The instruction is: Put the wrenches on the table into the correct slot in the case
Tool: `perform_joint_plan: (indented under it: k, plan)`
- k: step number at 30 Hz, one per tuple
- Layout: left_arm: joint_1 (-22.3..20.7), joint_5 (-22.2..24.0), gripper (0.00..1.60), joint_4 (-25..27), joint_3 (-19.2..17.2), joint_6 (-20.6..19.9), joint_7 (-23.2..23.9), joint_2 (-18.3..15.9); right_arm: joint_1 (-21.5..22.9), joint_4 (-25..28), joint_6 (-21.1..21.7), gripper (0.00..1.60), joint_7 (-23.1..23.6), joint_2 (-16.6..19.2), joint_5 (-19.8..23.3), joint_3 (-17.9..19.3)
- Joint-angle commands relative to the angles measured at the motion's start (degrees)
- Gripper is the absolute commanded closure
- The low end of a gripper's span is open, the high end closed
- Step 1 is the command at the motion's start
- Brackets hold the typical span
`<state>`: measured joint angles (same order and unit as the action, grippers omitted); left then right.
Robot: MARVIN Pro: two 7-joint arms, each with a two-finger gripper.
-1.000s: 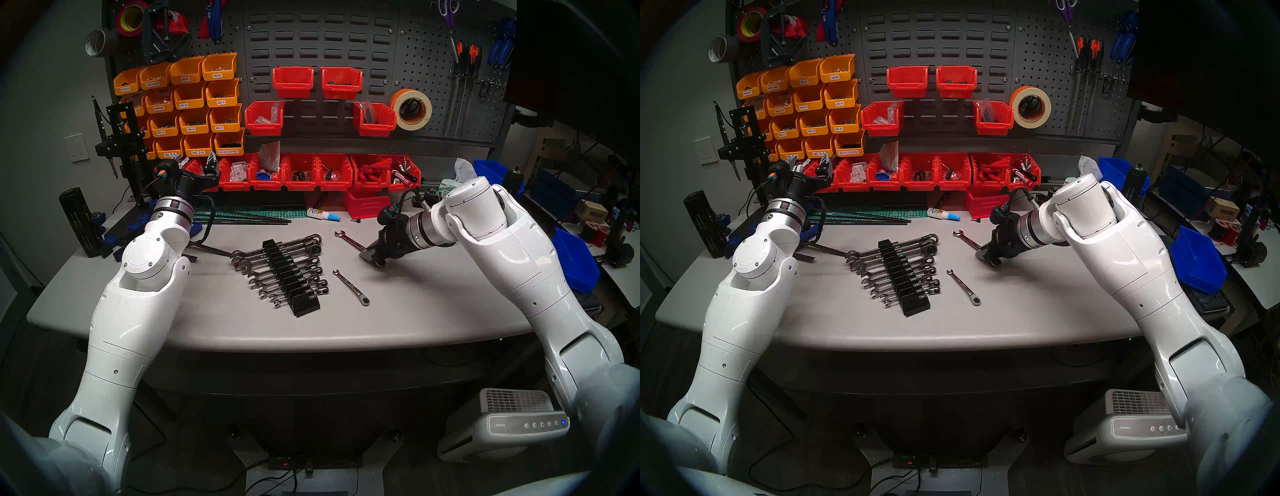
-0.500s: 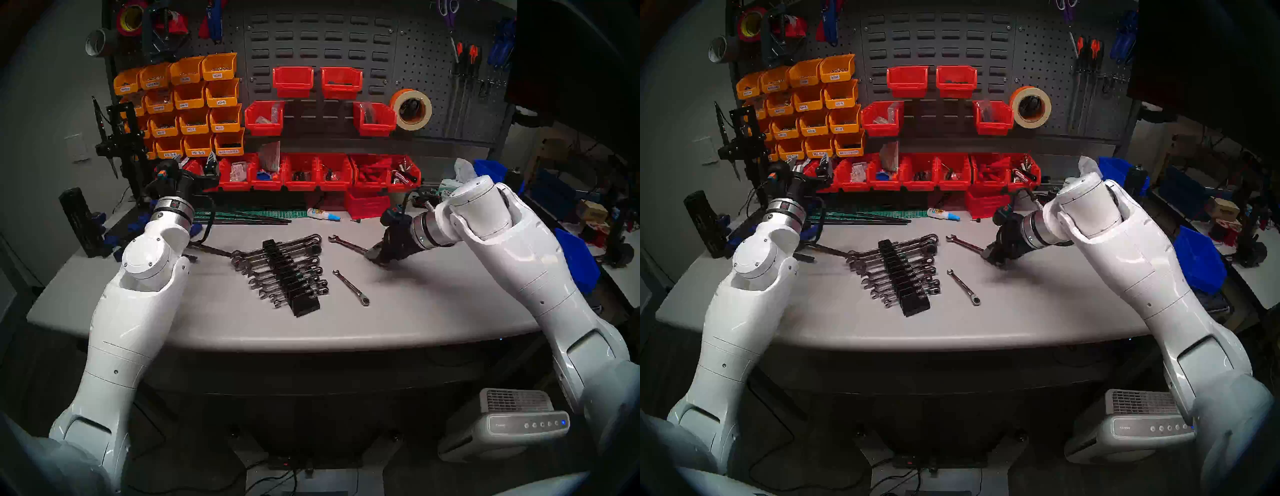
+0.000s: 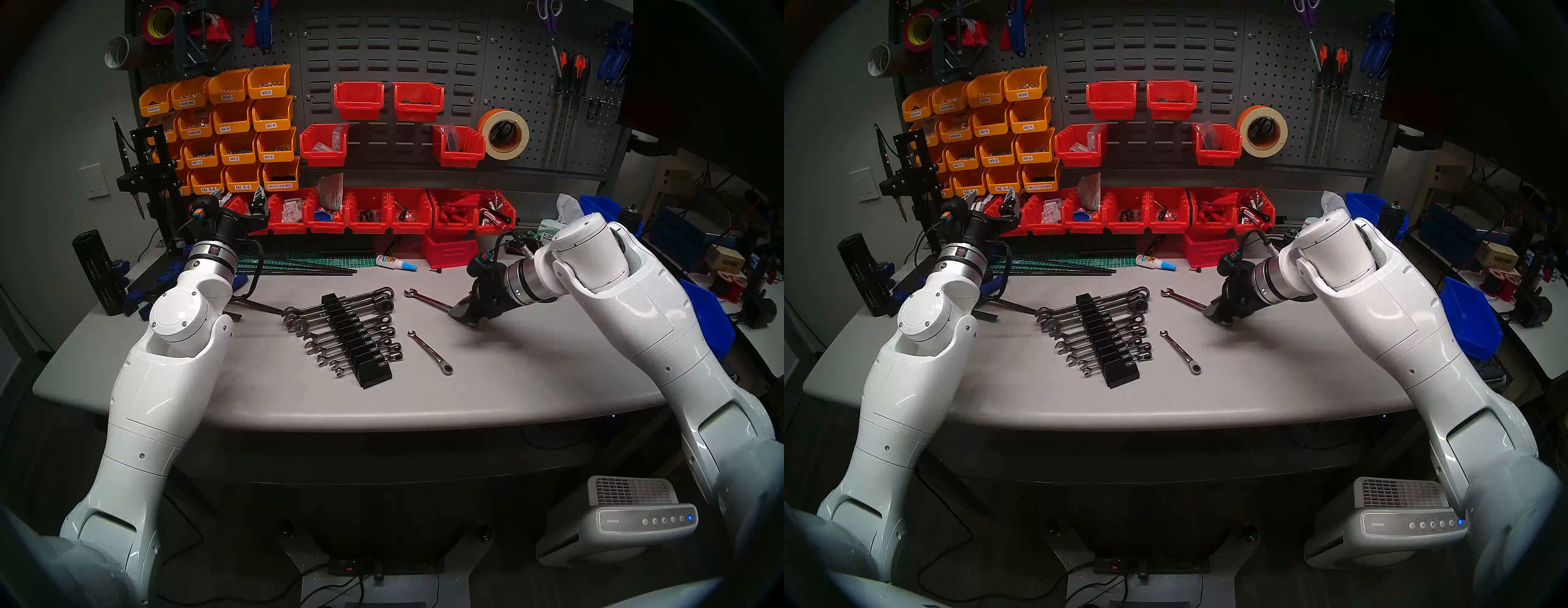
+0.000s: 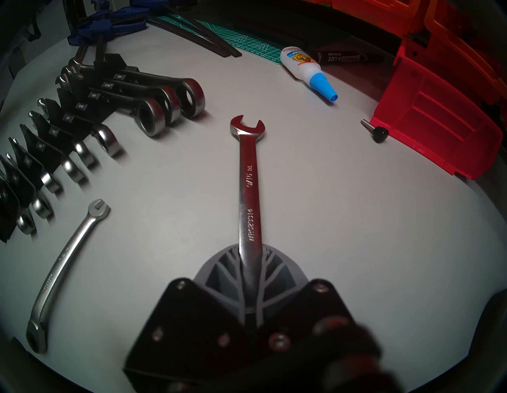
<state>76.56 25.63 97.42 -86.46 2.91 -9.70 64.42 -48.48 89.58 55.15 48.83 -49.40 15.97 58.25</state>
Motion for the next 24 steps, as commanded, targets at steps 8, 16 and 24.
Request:
perform_joint_plan:
  k: [8,16,24]
  plan:
    - [-1.8,0.0,0.0,1.5,-0.4,0.6,0.1,-0.1,3.6,-2.9,-0.1,1.6,2.9,-3.0,7.5,8.6]
    - [-1.9,0.0,0.0,1.5,-0.4,0.6,0.1,-0.1,4.0,-3.7,-0.1,1.6,4.5,-3.4,11.7,8.8]
    - [-1.8,0.0,0.0,1.5,-0.4,0.6,0.1,-0.1,6.1,-3.7,-2.1,1.6,3.7,-5.7,12.7,7.6]
